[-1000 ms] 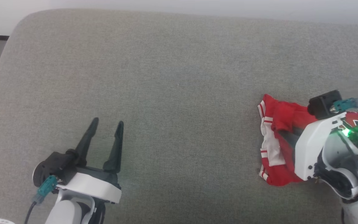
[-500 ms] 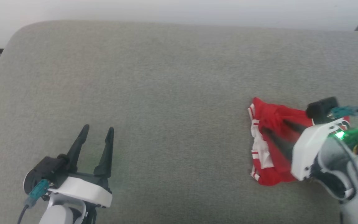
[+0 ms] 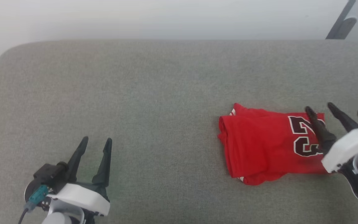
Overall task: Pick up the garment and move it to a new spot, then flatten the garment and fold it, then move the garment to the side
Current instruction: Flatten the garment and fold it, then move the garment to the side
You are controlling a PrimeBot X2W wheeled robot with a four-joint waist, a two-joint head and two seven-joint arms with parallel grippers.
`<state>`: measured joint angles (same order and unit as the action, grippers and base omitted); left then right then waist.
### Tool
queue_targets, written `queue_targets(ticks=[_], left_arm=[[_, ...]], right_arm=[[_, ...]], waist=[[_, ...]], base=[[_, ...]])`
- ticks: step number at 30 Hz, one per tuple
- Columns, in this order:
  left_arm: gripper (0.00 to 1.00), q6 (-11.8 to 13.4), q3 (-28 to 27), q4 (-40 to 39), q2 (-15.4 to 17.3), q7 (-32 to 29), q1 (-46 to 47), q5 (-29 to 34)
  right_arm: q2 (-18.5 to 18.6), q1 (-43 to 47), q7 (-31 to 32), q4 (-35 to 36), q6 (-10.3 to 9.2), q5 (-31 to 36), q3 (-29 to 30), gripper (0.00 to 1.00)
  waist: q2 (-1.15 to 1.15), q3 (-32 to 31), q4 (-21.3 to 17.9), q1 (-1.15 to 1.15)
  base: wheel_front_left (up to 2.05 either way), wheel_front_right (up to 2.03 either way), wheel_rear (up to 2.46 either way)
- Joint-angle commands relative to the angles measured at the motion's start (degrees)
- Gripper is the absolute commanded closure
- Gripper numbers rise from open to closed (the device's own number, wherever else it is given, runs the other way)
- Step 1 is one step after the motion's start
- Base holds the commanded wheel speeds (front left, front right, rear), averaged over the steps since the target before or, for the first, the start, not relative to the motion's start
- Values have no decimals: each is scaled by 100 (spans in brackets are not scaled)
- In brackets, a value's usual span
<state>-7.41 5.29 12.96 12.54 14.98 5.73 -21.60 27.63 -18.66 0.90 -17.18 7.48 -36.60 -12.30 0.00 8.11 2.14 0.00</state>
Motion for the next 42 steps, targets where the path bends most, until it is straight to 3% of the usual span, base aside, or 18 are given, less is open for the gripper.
queue_targets(ticks=[1,6,13,29,42], left_arm=[[0,-6,-25,25,8,27,-123,-72],[0,-7,-117,89,-18,27,-378,-94],[0,-7,-399,-168,-77,26,-878,35],[0,-6,-808,-929,-254,27,-1815,336],[0,-6,-740,-991,-279,27,-1549,305]], right_arm=[[23,55,-221,-88,2,97,2,0],[-26,380,-1157,-513,2,367,149,0],[-116,1079,-1514,-181,2,600,400,0],[-603,2435,-1276,1215,1,1199,1612,0],[-692,2371,-795,1611,2,1193,1781,0]], waist=[[0,-128,-51,0],[0,-491,-63,0],[0,-745,-49,0],[0,-797,-62,0],[0,-580,42,0]], base=[[0,0,0],[0,0,0],[0,0,0],[0,0,0],[0,0,0]])
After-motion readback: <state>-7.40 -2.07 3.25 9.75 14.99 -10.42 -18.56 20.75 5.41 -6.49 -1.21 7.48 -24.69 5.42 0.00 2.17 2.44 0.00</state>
